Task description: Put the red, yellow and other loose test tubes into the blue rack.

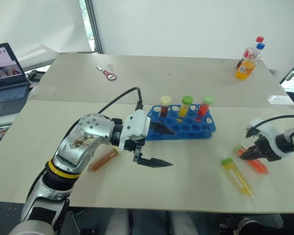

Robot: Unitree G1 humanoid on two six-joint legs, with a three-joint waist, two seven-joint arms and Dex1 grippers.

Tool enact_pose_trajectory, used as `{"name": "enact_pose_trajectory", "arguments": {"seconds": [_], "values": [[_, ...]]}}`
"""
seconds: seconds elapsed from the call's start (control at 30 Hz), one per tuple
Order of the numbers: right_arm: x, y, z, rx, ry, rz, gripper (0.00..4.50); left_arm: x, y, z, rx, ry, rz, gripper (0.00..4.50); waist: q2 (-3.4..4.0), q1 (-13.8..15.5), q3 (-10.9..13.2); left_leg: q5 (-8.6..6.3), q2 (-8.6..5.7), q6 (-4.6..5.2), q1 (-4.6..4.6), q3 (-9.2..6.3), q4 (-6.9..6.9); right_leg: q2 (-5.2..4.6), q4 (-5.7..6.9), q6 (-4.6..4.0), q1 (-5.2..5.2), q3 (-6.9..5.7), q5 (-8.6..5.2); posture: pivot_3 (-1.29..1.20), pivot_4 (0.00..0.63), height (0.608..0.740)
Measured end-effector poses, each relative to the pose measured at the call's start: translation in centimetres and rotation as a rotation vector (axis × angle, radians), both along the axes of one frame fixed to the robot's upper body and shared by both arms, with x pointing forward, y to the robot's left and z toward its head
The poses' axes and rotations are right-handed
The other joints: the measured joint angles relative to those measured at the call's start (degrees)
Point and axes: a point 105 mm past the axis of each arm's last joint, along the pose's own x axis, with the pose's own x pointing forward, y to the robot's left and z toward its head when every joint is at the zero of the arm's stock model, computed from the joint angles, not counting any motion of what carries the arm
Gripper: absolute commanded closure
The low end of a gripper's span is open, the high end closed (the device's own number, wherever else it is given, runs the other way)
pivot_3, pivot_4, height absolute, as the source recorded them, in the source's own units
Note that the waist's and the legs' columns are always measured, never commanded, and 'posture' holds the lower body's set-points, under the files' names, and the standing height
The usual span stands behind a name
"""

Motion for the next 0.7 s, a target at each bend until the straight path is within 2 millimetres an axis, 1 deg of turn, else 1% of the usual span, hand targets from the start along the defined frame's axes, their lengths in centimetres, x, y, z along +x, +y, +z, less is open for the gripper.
{"name": "enact_pose_trajectory", "arguments": {"seconds": [0.07, 0.17, 0.23, 0.27, 0.37, 0.43, 0.47, 0.57, 0.7], "values": [[0.5, 1.6, 2.0, 0.081, -0.118, 0.049, 3.48, 0.3, 0.2, -0.2, -0.003, 0.012, 0.020, 0.00, 0.02, -0.14, 0.00, 0.00, 0.01, 0.00, 0.01, 0.00, 0.01, 0.00, 0.02, 0.00, 0.00, 0.02, 0.00, 0.00, 0.150, 0.671], [1.0, 4.8, 6.5, 0.278, -0.400, 0.116, 3.48, 0.7, 0.5, 0.5, -0.076, 0.027, 0.062, 0.00, 0.02, -0.18, 0.00, 0.00, 0.06, 0.00, 0.02, -0.17, 0.01, 0.06, 0.06, 0.00, 0.04, -0.01, 0.00, 0.00, 0.150, 0.671], [0.7, 6.4, 8.2, 0.363, -0.558, 0.131, 3.48, 0.9, 0.9, 0.9, -0.114, 0.032, 0.083, 0.00, 0.01, -0.04, 0.00, 0.00, 0.05, 0.00, 0.01, -0.23, 0.00, 0.09, 0.05, -0.01, 0.07, -0.07, 0.01, 0.00, 0.150, 0.671], [0.7, 7.0, 8.5, 0.394, -0.621, 0.121, 3.48, 1.0, 1.2, 1.0, -0.121, 0.034, 0.093, 0.00, 0.01, 0.06, 0.00, 0.00, 0.03, 0.00, 0.00, -0.24, 0.00, 0.06, 0.06, -0.01, 0.08, -0.09, 0.00, 0.00, 0.150, 0.671], [0.7, 8.0, 8.3, 0.429, -0.704, 0.083, 3.48, 1.1, 1.7, 1.3, -0.133, 0.038, 0.105, 0.00, 0.02, 0.43, 0.00, 0.04, -0.09, -0.06, -0.03, -0.20, 0.03, -0.05, 0.03, 0.05, 0.07, -0.07, 0.03, 0.00, 0.150, 0.671], [1.4, 8.7, 9.0, 0.479, -0.845, 0.020, 3.48, 1.4, 1.9, 1.3, -0.129, 0.046, 0.131, 0.00, -0.01, 0.34, -0.01, 0.05, -0.09, -0.08, -0.01, -0.20, 0.04, -0.02, 0.00, 0.07, 0.12, -0.06, 0.05, 0.00, 0.150, 0.671], [1.7, 9.1, 8.9, 0.500, -0.902, -0.011, 3.48, 1.5, 1.9, 1.2, -0.129, 0.049, 0.141, 0.00, 0.00, 0.28, -0.01, 0.07, -0.09, -0.11, -0.01, -0.20, 0.03, -0.02, 0.02, 0.07, 0.11, -0.06, 0.05, 0.00, 0.150, 0.671], [2.7, 10.2, 7.6, 0.517, -0.983, -0.092, 3.48, 1.8, 1.9, 1.2, -0.128, 0.058, 0.164, 0.00, 0.01, 0.26, -0.01, 0.12, -0.11, -0.19, -0.04, -0.20, 0.02, -0.02, 0.06, 0.07, 0.04, -0.06, 0.05, 0.00, 0.150, 0.671], [3.4, 10.7, 7.0, 0.492, -1.052, -0.131, 3.48, 1.8, 2.0, 1.2, -0.121, 0.056, 0.171, 0.00, 0.01, 0.22, -0.01, 0.12, -0.11, -0.19, -0.05, -0.20, 0.02, -0.02, 0.06, 0.07, 0.04, -0.06, 0.05, 0.00, 0.150, 0.671]]}}
